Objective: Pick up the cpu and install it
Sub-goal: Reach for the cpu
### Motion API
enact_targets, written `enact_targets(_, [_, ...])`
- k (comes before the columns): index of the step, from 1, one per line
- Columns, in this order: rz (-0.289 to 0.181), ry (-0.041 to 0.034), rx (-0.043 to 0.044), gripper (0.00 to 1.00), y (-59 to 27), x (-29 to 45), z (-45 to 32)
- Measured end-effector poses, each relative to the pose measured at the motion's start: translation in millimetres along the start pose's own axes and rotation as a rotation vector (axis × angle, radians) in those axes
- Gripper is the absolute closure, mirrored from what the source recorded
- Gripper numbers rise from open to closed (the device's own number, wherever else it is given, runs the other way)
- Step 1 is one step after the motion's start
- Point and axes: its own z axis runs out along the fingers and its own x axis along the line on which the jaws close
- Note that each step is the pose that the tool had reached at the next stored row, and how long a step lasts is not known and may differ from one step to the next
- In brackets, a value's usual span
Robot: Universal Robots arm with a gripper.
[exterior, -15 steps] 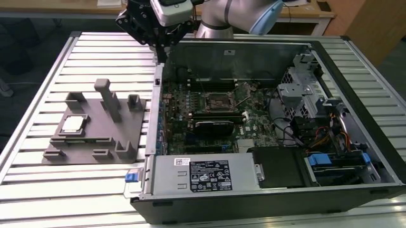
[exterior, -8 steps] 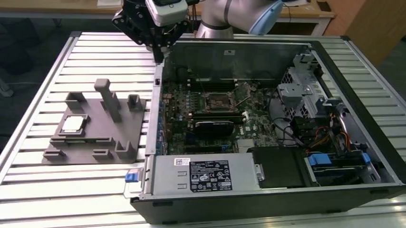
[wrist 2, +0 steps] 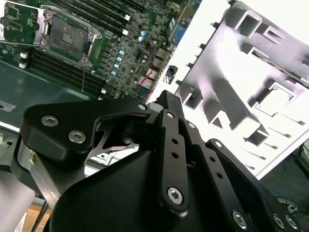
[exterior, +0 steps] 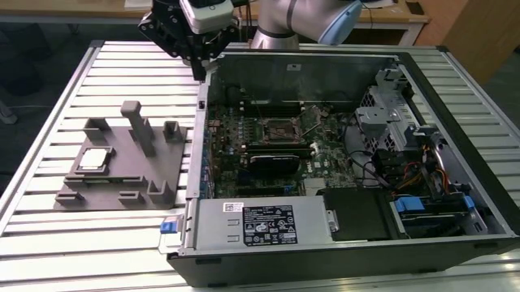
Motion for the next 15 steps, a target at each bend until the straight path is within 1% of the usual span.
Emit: enact_targets(15, [0.003, -0.0002, 0.0, 0.89, -0.8, 9.2, 0.1])
